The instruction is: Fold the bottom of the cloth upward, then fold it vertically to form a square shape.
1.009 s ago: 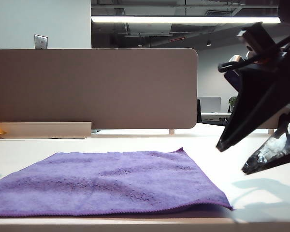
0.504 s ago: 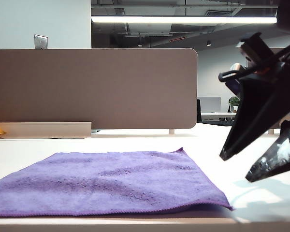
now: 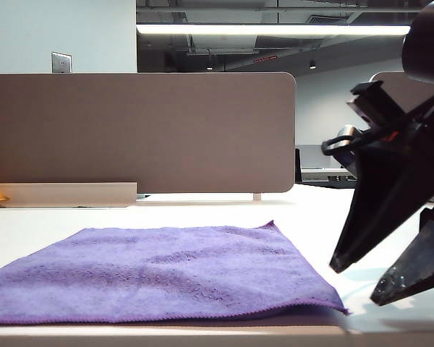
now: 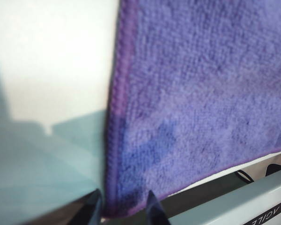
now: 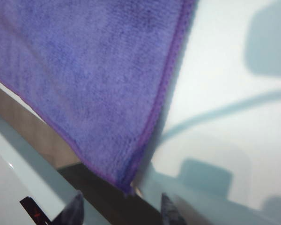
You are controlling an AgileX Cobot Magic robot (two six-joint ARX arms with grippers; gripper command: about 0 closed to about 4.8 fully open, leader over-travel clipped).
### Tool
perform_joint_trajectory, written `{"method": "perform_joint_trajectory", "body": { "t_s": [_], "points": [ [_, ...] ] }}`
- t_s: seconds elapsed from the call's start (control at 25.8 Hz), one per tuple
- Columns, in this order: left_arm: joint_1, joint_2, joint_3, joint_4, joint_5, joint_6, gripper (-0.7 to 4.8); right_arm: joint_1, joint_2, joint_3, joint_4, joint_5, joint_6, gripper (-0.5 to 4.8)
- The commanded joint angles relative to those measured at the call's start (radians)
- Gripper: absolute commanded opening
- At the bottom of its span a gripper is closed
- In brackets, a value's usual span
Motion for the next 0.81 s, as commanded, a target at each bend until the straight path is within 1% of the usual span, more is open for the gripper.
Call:
{"method": "perform_joint_trajectory", "body": {
  "t_s": [0.04,0.23,0.39,0.62,0.81],
  "points": [
    [-0.001,0.005,-0.004,-0.018,-0.024,0.001,1.25,0.000,-0.002,0.006,0.039,-0.013,0.006,2.14],
    [-0.001,0.005,-0.004,-0.014,-0.032,0.001,1.25,0.000,0.014,0.006,0.076,-0.031,0.039,2.14],
    [-0.001,0.005,-0.004,-0.015,-0.027,0.001,1.25,0.008,0.084,0.006,0.102,-0.072,0.042,2.14],
    [-0.012,0.011,-0.004,-0.017,-0.008,0.002,1.24,0.071,0.135,0.006,0.168,-0.072,0.057,2.14],
    [-0.022,0.040,-0.004,0.000,0.024,0.006,1.20,0.086,0.144,0.006,0.200,-0.063,0.078,2.12]
  ]
}}
